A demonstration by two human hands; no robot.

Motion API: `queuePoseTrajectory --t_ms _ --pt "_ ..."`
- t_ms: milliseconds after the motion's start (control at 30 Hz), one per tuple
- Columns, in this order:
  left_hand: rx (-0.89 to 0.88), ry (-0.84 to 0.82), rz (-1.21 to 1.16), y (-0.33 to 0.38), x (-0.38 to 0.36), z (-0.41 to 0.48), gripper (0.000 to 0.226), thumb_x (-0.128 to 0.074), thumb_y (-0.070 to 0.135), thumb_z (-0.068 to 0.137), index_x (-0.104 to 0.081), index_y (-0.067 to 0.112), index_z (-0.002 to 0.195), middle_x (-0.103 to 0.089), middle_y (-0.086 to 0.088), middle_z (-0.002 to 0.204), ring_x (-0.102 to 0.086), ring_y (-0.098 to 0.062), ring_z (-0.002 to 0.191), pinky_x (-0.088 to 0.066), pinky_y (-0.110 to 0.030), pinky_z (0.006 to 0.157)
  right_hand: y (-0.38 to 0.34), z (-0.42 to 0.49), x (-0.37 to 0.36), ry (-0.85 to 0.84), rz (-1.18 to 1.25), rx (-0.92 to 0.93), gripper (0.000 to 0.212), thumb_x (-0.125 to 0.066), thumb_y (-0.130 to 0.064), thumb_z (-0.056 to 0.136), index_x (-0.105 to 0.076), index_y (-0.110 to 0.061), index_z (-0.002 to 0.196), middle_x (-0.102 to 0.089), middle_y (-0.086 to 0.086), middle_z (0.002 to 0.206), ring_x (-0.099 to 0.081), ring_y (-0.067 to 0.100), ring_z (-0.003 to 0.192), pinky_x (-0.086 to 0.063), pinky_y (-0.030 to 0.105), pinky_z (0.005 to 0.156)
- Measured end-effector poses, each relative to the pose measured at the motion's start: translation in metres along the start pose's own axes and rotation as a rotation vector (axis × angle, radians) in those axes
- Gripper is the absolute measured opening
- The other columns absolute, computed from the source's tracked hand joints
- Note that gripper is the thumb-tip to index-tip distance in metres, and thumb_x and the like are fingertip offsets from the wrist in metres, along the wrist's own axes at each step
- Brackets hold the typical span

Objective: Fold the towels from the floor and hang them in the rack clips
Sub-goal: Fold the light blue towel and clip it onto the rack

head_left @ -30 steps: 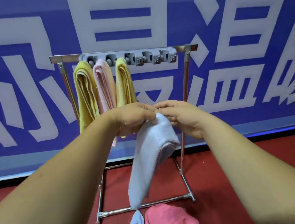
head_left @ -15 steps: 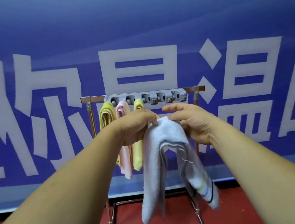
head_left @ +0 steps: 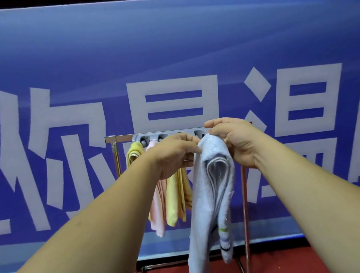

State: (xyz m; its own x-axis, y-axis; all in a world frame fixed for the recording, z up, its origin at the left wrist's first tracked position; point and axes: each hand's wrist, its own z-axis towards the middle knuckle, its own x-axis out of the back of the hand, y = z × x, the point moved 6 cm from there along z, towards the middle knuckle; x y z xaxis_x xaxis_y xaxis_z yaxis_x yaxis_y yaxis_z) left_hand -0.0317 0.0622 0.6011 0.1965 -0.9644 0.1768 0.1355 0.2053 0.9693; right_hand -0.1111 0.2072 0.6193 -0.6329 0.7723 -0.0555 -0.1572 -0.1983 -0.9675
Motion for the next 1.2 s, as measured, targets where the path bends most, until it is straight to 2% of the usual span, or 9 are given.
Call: queuePoseTrajectory --t_ms 200,367,500,633,700,900,967,1100,1200 --pt "-0.006 0.041 0.020 0.006 0.014 0.031 0.013 -0.072 0.003 0.093 -0.070 0.012 0.103 -0.074 -0.007 0.096 -0.066 -0.023 0.091 -0.055 -0.038 0.090 0.000 0.027 0.019 0.039 -0.073 -0.009 0.025 -0.062 -0.005 0.095 -0.077 -0.014 0.113 -0.074 0.020 0.114 -0.068 0.029 0.091 -0.057 0.040 0.073" --pt "0.040 0.076 0.198 -0.009 0.018 0.064 0.017 -0.070 -0.001 0.090 -0.070 0.010 0.104 -0.066 -0.009 0.095 -0.058 -0.023 0.089 -0.051 -0.036 0.082 0.021 0.058 0.035 0.080 -0.206 -0.019 0.022 -0.064 -0.003 0.093 -0.078 -0.014 0.107 -0.074 0.013 0.113 -0.068 0.027 0.102 -0.059 0.041 0.083" --pt "0.078 0.119 0.461 -0.033 0.024 0.099 0.019 -0.071 0.005 0.088 -0.071 0.007 0.107 -0.069 -0.005 0.095 -0.058 -0.020 0.087 -0.050 -0.034 0.076 0.048 0.085 0.047 0.088 -0.371 -0.039 0.020 -0.068 -0.005 0.091 -0.078 -0.018 0.103 -0.072 0.005 0.114 -0.065 0.025 0.111 -0.057 0.046 0.100" --pt "0.054 0.192 0.691 -0.041 0.029 0.132 0.017 -0.070 0.010 0.091 -0.071 0.018 0.106 -0.075 -0.004 0.106 -0.068 -0.022 0.099 -0.056 -0.038 0.087 0.068 0.120 0.056 0.097 -0.441 -0.024 0.017 -0.070 -0.006 0.092 -0.075 -0.019 0.102 -0.070 0.000 0.112 -0.063 0.018 0.108 -0.054 0.040 0.096" --pt "0.030 0.217 0.801 -0.037 0.035 0.149 0.020 -0.069 0.015 0.094 -0.069 0.022 0.112 -0.073 0.001 0.108 -0.068 -0.021 0.103 -0.057 -0.039 0.089 0.073 0.141 0.059 0.101 -0.450 -0.005 0.017 -0.071 -0.007 0.092 -0.074 -0.017 0.105 -0.071 0.000 0.109 -0.063 0.016 0.104 -0.053 0.034 0.088" --pt "0.028 0.283 0.932 -0.028 0.074 0.198 0.039 -0.062 0.014 0.097 -0.060 0.023 0.135 -0.071 0.006 0.118 -0.064 -0.016 0.094 -0.047 -0.028 0.074 0.076 0.206 0.047 0.086 -0.576 0.083 0.011 -0.069 -0.006 0.090 -0.074 -0.016 0.093 -0.074 0.005 0.096 -0.062 0.018 0.086 -0.052 0.031 0.068" --pt "0.057 0.298 0.982 -0.032 0.089 0.212 0.042 -0.061 0.013 0.094 -0.060 0.023 0.135 -0.070 0.005 0.118 -0.065 -0.020 0.100 -0.047 -0.030 0.078 0.076 0.224 0.039 0.076 -0.659 0.106 0.012 -0.068 -0.010 0.090 -0.074 -0.021 0.090 -0.073 0.000 0.092 -0.064 0.019 0.085 -0.054 0.033 0.066" --pt "0.121 0.295 1.109 -0.045 0.105 0.235 0.036 -0.059 0.015 0.093 -0.060 0.028 0.126 -0.070 0.001 0.124 -0.065 -0.026 0.111 -0.052 -0.046 0.102 0.083 0.254 0.027 0.097 -0.936 0.133 0.007 -0.066 -0.026 0.093 -0.069 -0.029 0.088 -0.072 -0.010 0.093 -0.065 0.019 0.092 -0.049 0.045 0.093" --pt "0.104 0.303 1.262 -0.055 0.106 0.245 0.026 -0.053 0.017 0.097 -0.057 0.026 0.122 -0.069 -0.001 0.122 -0.057 -0.030 0.113 -0.039 -0.047 0.103 0.092 0.268 0.019 0.101 -1.124 0.174 0.011 -0.060 -0.026 0.095 -0.065 -0.032 0.088 -0.069 -0.013 0.091 -0.060 0.020 0.101 -0.035 0.043 0.088"
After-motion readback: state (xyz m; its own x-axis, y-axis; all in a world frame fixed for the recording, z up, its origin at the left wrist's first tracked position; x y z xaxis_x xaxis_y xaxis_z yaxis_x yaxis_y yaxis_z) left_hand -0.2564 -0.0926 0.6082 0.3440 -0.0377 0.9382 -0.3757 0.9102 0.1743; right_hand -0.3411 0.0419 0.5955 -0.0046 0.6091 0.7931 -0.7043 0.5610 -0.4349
